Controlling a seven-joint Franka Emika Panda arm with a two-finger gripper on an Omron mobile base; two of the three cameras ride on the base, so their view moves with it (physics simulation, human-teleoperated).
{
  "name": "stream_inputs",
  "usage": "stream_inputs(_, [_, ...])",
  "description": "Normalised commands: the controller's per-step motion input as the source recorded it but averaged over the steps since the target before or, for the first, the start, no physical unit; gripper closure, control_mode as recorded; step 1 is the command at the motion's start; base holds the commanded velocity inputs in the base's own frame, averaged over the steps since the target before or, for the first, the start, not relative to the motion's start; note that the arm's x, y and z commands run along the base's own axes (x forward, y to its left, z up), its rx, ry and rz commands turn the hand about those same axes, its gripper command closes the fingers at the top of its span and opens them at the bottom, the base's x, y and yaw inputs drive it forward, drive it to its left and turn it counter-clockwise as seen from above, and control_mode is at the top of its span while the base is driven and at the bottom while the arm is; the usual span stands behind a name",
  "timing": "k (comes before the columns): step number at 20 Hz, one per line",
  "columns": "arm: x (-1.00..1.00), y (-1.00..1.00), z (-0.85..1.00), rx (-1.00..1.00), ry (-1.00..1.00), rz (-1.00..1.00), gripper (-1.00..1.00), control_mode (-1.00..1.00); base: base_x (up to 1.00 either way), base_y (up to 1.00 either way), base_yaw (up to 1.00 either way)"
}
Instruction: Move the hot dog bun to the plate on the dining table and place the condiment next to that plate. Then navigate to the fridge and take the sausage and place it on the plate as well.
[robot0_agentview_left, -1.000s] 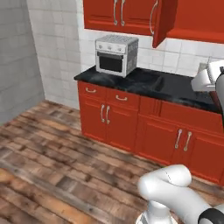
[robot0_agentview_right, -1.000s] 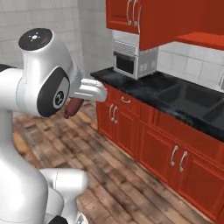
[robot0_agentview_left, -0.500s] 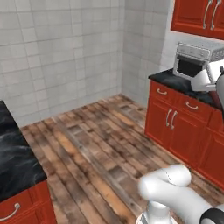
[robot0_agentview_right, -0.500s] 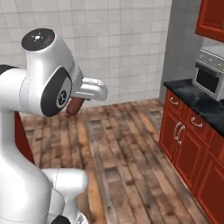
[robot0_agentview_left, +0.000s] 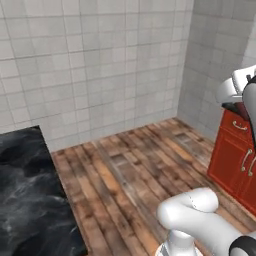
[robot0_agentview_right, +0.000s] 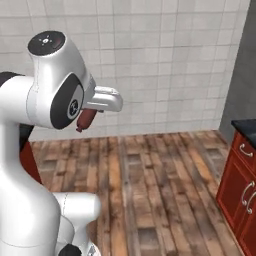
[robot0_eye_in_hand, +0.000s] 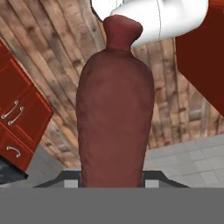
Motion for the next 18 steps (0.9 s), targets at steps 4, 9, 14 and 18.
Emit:
stream_inputs(4, [0.0,0.0,0.0,0.0,0.0,0.0,1.0,1.0,1.0,0.0,0.25])
stream_inputs(9, [0.0,0.0,0.0,0.0,0.0,0.0,1.0,1.0,1.0,0.0,0.27])
stream_inputs(14, [0.0,0.0,0.0,0.0,0.0,0.0,1.0,1.0,1.0,0.0,0.28])
stream_inputs(18, [0.0,0.0,0.0,0.0,0.0,0.0,1.0,1.0,1.0,0.0,0.29])
